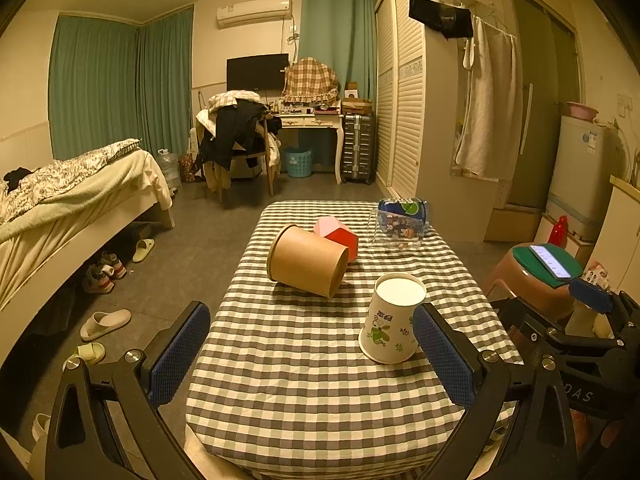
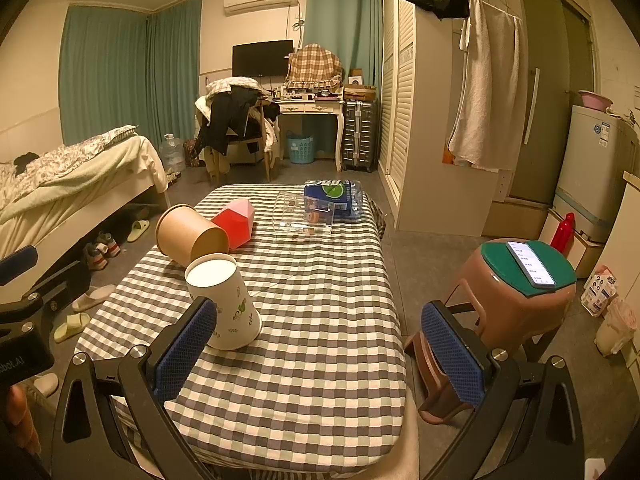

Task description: Flip cup upside down

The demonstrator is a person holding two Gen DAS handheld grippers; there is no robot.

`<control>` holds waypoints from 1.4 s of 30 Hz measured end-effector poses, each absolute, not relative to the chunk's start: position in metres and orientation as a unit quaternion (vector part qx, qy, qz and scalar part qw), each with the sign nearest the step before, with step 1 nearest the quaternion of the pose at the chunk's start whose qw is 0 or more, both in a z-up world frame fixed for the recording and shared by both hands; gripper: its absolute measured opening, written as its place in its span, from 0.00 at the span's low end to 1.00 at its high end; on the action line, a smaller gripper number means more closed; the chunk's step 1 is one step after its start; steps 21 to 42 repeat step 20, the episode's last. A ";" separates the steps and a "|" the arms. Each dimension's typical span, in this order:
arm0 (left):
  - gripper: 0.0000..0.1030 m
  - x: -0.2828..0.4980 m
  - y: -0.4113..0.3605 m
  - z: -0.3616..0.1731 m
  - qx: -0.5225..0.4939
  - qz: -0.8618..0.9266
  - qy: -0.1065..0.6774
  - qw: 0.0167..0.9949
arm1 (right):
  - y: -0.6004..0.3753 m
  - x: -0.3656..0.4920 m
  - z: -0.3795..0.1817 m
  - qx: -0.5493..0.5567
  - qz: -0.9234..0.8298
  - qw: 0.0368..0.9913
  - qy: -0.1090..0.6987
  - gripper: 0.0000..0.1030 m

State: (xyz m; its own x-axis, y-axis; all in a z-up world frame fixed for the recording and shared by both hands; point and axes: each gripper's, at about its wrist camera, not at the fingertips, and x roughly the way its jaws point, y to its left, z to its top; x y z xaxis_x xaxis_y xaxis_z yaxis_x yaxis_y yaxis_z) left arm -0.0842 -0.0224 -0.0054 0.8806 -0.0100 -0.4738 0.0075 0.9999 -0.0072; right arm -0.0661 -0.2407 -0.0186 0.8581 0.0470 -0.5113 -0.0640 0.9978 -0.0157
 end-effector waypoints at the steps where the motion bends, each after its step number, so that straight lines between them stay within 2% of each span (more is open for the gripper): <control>1: 1.00 -0.085 -0.021 -0.005 -0.003 -0.005 0.245 0.970 | -0.241 -0.066 -0.019 -0.016 0.029 0.964 0.265 1.00; 42: 1.00 -0.087 -0.020 -0.013 0.001 -0.004 0.250 0.968 | -0.239 -0.066 -0.026 -0.018 0.029 0.961 0.273 1.00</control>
